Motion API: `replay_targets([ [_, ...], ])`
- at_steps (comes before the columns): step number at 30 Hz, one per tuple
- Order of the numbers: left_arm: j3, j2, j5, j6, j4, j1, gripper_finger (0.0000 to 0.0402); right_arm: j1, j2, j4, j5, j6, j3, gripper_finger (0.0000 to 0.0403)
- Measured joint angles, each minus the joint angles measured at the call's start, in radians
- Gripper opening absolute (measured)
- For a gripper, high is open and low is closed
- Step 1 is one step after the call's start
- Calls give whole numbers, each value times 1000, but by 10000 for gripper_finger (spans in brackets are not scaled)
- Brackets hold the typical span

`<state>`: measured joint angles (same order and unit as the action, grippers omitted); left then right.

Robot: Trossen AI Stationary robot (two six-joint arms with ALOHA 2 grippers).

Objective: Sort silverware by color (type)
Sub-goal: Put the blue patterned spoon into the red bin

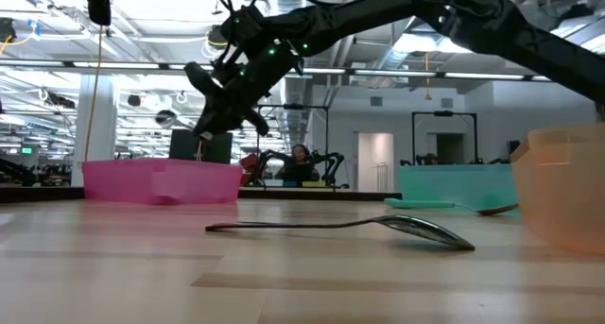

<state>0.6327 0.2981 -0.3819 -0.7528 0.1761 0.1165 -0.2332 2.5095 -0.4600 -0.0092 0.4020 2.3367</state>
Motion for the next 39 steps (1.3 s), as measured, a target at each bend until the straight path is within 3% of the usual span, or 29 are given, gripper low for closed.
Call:
replay_targets([
  [9,0,0,-26,1,11,0,169,-24,23,120,85,-12,5,54],
  [18,0,0,-26,-5,52,0,169,-19,93,108,112,-7,5,54],
  [26,0,0,-31,-8,73,0,169,-19,98,75,172,-78,3,54],
  [39,0,0,-52,-8,97,0,169,-28,98,18,173,-126,3,54],
])
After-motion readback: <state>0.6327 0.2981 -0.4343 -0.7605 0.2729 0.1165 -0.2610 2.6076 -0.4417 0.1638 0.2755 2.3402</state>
